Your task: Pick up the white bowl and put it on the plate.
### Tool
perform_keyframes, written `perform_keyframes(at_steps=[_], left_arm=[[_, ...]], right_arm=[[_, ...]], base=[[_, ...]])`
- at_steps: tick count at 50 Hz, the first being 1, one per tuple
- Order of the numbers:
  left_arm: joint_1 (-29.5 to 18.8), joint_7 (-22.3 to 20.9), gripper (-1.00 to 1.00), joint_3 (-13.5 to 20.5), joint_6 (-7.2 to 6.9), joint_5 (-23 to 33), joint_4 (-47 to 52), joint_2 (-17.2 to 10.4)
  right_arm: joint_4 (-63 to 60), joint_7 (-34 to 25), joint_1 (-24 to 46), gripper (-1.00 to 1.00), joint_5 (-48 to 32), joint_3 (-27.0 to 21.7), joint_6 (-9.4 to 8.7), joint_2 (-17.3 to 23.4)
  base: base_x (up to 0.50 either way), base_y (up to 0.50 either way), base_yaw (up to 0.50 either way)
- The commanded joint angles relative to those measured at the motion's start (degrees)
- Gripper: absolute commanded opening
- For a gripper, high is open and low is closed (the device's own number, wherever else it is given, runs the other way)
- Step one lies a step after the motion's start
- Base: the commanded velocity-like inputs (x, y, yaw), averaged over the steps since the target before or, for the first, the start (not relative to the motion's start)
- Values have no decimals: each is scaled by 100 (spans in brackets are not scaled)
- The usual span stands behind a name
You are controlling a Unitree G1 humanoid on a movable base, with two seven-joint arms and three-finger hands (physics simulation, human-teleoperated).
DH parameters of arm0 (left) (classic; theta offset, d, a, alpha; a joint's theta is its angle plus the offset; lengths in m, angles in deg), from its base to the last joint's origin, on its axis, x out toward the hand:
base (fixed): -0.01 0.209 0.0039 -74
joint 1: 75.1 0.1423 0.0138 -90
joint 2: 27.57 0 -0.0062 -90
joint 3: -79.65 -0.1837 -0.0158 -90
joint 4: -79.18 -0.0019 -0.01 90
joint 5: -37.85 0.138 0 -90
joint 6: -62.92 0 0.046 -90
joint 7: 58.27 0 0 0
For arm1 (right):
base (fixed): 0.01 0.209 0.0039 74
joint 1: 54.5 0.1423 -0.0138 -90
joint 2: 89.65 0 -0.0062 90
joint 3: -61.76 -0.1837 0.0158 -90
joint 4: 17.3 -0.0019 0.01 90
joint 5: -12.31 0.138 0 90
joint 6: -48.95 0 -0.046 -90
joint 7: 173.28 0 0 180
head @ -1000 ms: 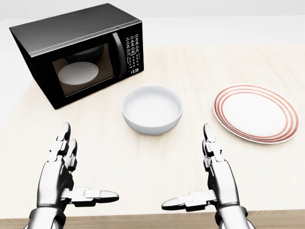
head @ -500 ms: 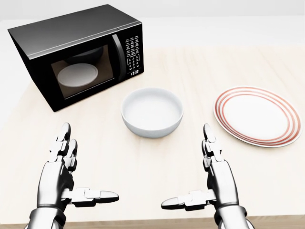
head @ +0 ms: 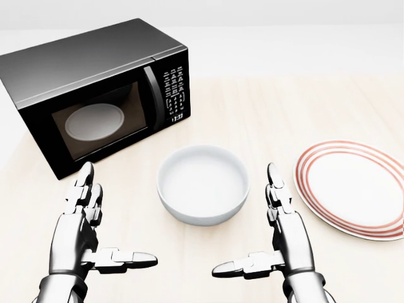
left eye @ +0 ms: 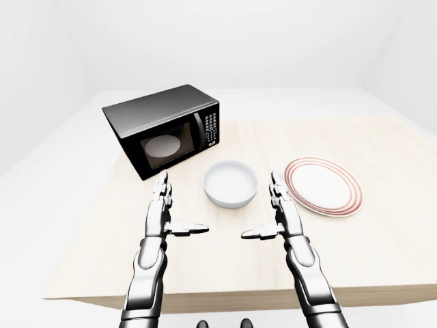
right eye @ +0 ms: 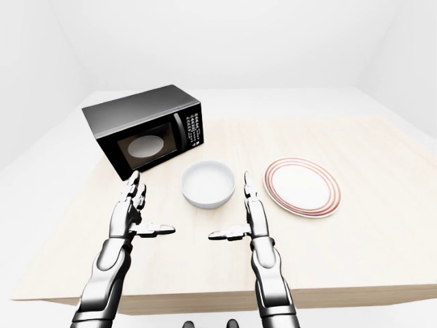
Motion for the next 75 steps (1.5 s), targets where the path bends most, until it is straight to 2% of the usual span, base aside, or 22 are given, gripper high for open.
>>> perform_keyframes(at_steps=[1, 11, 16, 17, 19, 30, 32, 35, 38, 48, 53, 55, 56, 57, 59, 62, 63, 64, 65, 69, 75], left_arm=[[0, 0, 100, 0, 1, 0, 1, 0], [0, 0, 100, -1, 1, 1, 1, 0], [-1, -1, 100, 0, 3, -2, 0, 1], [-12, -8, 100, 2, 55, 0, -57, -2], [-14, -17, 100, 3, 71, -11, -69, -2], [-19, -24, 100, 7, 52, -54, -55, 3], [-1, -35, 100, -11, 156, -11, -78, -4], [8, -23, 100, -12, 180, 27, -91, -8], [-16, -32, 100, 19, 102, -57, -76, 5], [-11, -20, 100, 3, 88, -53, -45, 2], [-9, -19, 100, 0, 90, -44, -43, 1], [3, -19, 100, -3, 71, -38, -15, 1], [-2, -22, 100, 0, 97, -35, -52, 0], [-2, -24, 100, 1, 96, -36, -53, -1], [4, -25, 100, 1, 61, -36, -17, -1], [2, -26, 100, 3, 59, -38, -22, 0], [1, -25, 100, 3, 64, -36, -29, 0], [0, -15, 100, -4, 21, -29, 2, 4], [-4, -15, 100, -3, 29, -30, -10, 4], [1, -12, 100, -6, 14, -29, 8, 5], [-13, -16, 100, 1, 41, -33, -38, 1]], right_arm=[[94, 4, 27, 100, -24, 2, 73, 3], [76, 11, 16, 100, -64, 38, 47, -13], [200, 18, 48, 100, -83, 37, 119, -10], [150, 50, 41, 100, -131, 43, 68, -9], [138, 26, 32, 100, -116, 47, 75, -10], [230, 7, 50, 100, -137, 55, 131, -12], [246, 2, 54, 100, -135, 58, 151, -14], [266, -9, 47, 100, -138, 69, 162, -17], [251, -24, 47, 100, -131, 68, 158, -16], [221, -18, 27, 100, -165, 88, 141, -20], [88, 1, -12, 100, -221, 109, 53, -19], [-35, 96, -18, 100, -425, 106, -23, 23], [-449, 258, -71, 100, -894, 166, -363, 87], [-676, 285, -104, 100, -1090, 185, -545, 91], [-738, 281, -102, 100, -1233, 178, -624, 91], [-940, 348, -125, 100, -1732, 232, -838, 125], [-998, 405, -125, 100, -2012, 268, -838, 151], [-2138, -114, 238, 100, -5002, 816, -838, 965], [-2172, -354, 276, 100, -5453, 721, -838, 836], [-2091, -664, 275, 100, -5936, 345, -838, 448], [-1904, -941, 385, 100, -6282, 168, -838, 350]], base=[[34, 0, 0], [34, 0, 0], [28, 0, 0], [11, 0, 0], [0, 0, 0], [0, 0, 0], [0, 0, 0], [0, 0, 0], [0, 0, 0], [0, 0, 0], [0, 0, 0], [0, 0, 0], [0, 0, 0], [0, 0, 0], [0, 0, 0], [0, 0, 0], [0, 0, 0], [0, 0, 0], [0, 0, 0], [0, 0, 0], [0, 0, 0]])
